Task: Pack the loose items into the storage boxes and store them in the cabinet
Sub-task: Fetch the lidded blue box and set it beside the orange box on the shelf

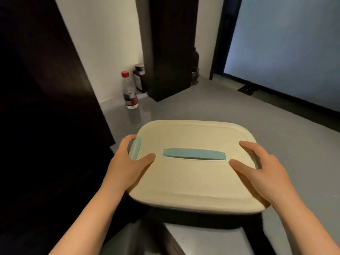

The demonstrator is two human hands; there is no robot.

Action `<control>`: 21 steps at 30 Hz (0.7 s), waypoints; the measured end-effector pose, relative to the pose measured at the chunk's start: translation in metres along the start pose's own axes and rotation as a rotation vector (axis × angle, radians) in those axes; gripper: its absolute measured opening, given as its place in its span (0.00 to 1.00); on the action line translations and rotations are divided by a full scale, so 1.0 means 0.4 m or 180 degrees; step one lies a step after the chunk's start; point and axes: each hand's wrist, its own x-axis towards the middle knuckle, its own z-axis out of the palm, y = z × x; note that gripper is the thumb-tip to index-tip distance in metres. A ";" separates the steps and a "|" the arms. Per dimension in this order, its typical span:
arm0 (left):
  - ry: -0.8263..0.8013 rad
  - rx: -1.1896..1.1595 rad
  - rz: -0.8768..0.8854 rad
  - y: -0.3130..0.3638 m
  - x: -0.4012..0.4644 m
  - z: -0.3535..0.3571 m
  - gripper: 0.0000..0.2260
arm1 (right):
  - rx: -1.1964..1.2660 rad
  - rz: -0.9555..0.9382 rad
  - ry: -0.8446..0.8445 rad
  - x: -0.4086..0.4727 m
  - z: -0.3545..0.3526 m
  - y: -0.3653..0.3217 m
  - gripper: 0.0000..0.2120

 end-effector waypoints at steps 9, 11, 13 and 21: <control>0.2032 -0.0006 -0.0875 -0.235 -0.425 -0.531 0.30 | 0.0034 -0.1780 -0.1419 -0.162 0.377 -0.436 0.29; 0.2454 -0.0031 -0.1124 -0.283 -0.565 -0.647 0.29 | 0.0132 -0.2185 -0.1718 -0.266 0.478 -0.535 0.31; 0.2928 0.0006 -0.1344 -0.330 -0.715 -0.749 0.29 | 0.0176 -0.2514 -0.1965 -0.397 0.583 -0.630 0.31; 0.4257 0.0614 -0.2139 -0.503 -1.341 -1.077 0.35 | 0.0303 -0.3369 -0.3043 -1.069 0.914 -0.909 0.32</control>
